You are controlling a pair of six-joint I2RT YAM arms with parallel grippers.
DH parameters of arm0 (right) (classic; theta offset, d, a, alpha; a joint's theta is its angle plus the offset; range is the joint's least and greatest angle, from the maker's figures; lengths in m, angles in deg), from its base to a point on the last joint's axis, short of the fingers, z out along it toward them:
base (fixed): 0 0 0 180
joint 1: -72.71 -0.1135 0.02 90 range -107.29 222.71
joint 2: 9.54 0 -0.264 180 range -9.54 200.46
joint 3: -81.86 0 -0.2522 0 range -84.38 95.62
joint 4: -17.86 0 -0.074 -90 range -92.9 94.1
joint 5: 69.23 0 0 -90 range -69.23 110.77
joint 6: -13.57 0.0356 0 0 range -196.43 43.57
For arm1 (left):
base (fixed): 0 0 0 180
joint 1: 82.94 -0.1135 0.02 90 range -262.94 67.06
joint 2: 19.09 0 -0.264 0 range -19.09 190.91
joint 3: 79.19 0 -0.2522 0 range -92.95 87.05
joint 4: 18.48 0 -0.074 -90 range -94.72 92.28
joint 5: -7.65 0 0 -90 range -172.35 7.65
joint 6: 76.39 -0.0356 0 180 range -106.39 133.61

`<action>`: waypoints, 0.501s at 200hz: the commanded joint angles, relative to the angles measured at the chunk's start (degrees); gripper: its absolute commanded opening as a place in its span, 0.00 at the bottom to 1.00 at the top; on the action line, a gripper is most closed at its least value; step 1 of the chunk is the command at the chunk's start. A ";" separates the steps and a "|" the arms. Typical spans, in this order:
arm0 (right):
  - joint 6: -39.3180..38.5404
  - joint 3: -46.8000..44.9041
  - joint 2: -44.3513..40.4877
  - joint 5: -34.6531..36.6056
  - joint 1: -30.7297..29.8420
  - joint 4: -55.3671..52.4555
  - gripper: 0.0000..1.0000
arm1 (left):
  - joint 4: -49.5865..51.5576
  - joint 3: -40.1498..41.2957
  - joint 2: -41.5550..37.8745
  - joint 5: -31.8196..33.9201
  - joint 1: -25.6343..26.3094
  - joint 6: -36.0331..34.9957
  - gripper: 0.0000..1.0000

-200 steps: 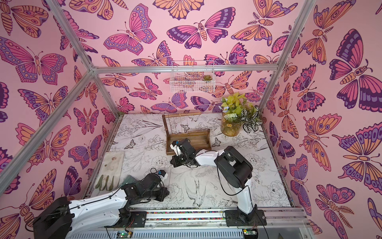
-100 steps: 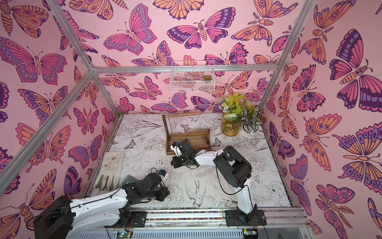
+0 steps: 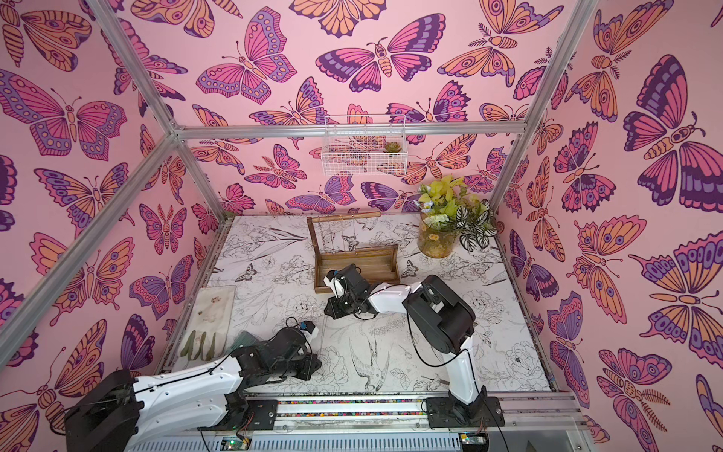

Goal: Take the necklace off the jewelry display stand
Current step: Place the necklace at the center of the board.

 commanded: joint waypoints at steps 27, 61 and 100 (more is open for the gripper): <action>-0.54 1.42 0.71 0.34 0.72 -1.15 0.32 | 1.30 -0.30 0.37 0.51 0.43 -0.23 0.00; -0.45 1.59 0.47 0.48 1.13 -1.32 0.34 | 1.38 -0.38 0.36 0.51 0.57 -0.12 0.12; -0.29 1.68 0.21 0.61 1.35 -1.16 0.34 | 2.31 -0.31 -0.23 0.42 0.74 -0.11 0.30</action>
